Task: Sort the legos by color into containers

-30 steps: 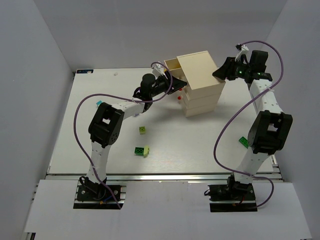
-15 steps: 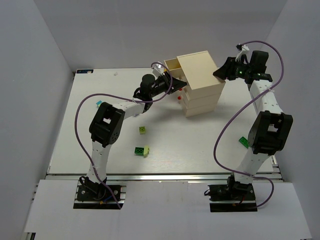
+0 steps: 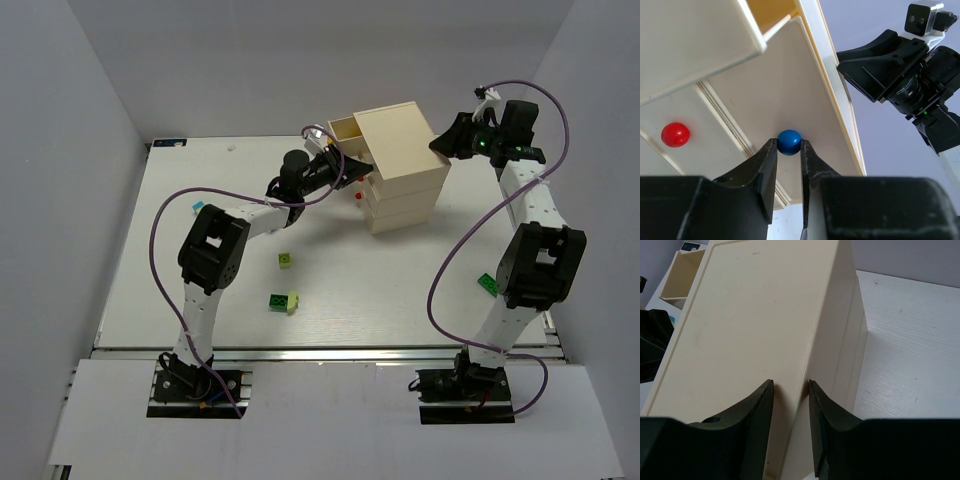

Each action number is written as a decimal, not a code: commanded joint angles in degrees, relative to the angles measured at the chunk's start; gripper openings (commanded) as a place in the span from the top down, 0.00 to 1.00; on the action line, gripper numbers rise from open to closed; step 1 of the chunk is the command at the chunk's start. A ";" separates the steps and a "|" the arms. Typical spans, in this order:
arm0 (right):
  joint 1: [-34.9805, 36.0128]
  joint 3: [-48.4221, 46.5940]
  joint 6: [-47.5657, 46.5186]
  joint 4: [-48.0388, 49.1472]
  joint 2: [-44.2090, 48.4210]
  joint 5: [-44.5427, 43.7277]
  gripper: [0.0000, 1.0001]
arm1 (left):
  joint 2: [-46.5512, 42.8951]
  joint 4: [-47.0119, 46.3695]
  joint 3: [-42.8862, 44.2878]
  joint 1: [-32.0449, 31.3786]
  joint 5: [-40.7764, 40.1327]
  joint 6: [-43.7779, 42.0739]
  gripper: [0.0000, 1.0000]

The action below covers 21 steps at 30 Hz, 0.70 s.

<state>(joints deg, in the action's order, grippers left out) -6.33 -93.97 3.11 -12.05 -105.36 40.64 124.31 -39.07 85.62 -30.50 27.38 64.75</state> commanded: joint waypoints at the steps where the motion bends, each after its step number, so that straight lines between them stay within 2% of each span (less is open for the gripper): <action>1: 0.88 1.69 -2.24 -8.07 -2.66 -5.57 0.62 | -3.81 2.59 -1.60 0.18 1.36 -2.08 1.00; 21: 0.18 0.19 -2.85 -10.01 -5.56 -11.99 0.64 | -7.41 6.55 -3.80 2.81 1.80 -5.86 1.00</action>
<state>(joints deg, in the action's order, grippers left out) -5.61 -95.85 3.27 -12.32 -106.24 36.29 121.58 -36.14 83.64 -29.69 27.18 60.99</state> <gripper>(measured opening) 0.372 0.313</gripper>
